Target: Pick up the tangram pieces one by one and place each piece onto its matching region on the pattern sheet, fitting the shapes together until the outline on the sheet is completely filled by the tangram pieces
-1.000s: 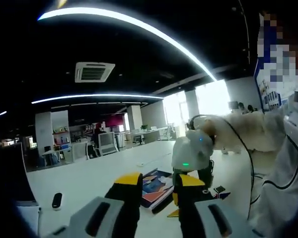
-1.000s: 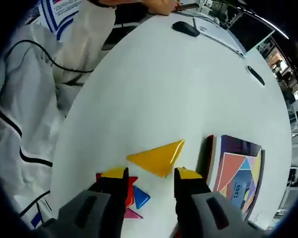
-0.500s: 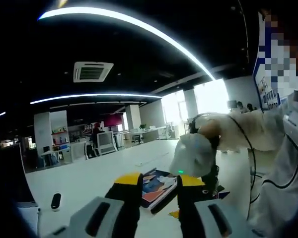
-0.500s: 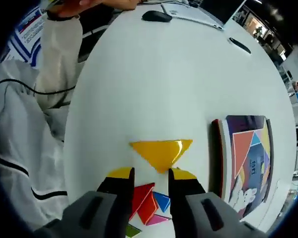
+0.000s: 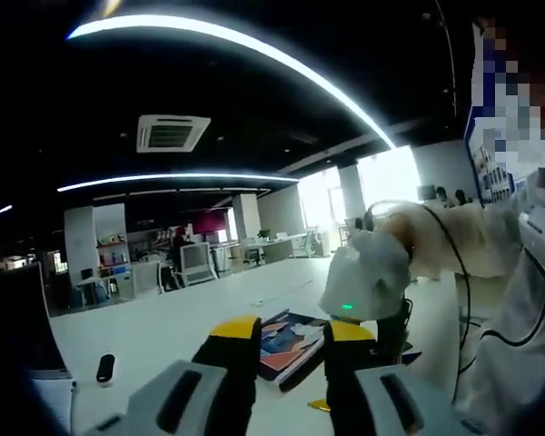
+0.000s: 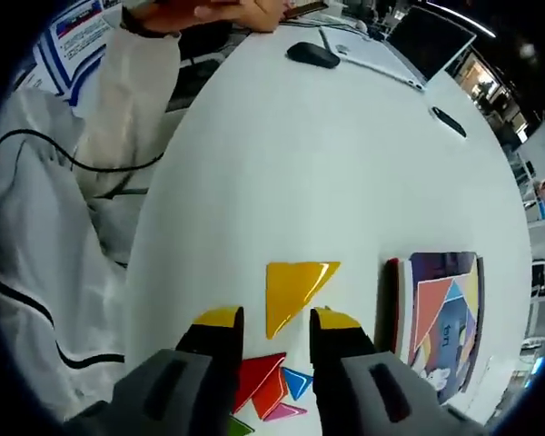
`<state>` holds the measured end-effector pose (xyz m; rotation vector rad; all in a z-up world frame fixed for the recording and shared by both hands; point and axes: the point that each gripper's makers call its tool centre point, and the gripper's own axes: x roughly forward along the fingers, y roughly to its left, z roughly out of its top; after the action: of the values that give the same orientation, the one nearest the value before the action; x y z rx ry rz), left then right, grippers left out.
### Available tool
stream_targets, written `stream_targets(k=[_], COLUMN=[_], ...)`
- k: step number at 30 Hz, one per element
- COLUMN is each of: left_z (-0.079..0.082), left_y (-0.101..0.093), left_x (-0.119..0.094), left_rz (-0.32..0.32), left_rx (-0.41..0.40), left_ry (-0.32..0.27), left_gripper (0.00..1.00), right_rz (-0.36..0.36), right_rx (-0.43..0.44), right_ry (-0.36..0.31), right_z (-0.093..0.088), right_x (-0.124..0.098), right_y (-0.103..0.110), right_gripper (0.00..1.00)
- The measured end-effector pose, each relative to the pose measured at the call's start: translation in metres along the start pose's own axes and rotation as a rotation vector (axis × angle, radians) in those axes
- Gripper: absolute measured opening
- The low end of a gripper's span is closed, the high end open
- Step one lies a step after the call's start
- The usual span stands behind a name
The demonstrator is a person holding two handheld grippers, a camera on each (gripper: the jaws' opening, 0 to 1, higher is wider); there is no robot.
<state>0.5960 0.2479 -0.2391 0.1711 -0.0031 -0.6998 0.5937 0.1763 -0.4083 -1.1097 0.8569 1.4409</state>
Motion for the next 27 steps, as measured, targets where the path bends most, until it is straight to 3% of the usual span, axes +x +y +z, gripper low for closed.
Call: stream_targets(k=[4, 8, 14, 16, 20, 22, 27], left_z=[0.000, 0.000, -0.001, 0.000, 0.000, 0.000, 0.001], left_y=[-0.002, -0.001, -0.002, -0.003, 0.000, 0.002, 0.005], left_x=[0.000, -0.001, 0.000, 0.000, -0.002, -0.003, -0.005], left_rz=[-0.009, -0.004, -0.008, -0.011, -0.004, 0.002, 0.009], left_rx=[0.003, 0.002, 0.003, 0.003, 0.000, 0.000, -0.006], left_ry=[0.001, -0.002, 0.002, 0.001, -0.003, -0.002, -0.011], left_gripper=[0.30, 0.30, 0.30, 0.30, 0.29, 0.29, 0.28], right_rz=[0.013, -0.009, 0.023, 0.016, -0.010, -0.012, 0.048], right_rx=[0.029, 0.046, 0.072, 0.086, 0.174, 0.158, 0.020], right_ry=[0.006, 0.020, -0.042, -0.030, -0.040, -0.034, -0.021], right_z=[0.001, -0.007, 0.012, 0.016, 0.024, 0.022, 0.014], right_x=[0.009, 0.011, 0.012, 0.013, 0.015, 0.015, 0.012], right_y=[0.001, -0.012, -0.007, -0.008, -0.015, -0.014, -0.006], right_gripper=[0.29, 0.32, 0.33, 0.33, 0.29, 0.29, 0.32])
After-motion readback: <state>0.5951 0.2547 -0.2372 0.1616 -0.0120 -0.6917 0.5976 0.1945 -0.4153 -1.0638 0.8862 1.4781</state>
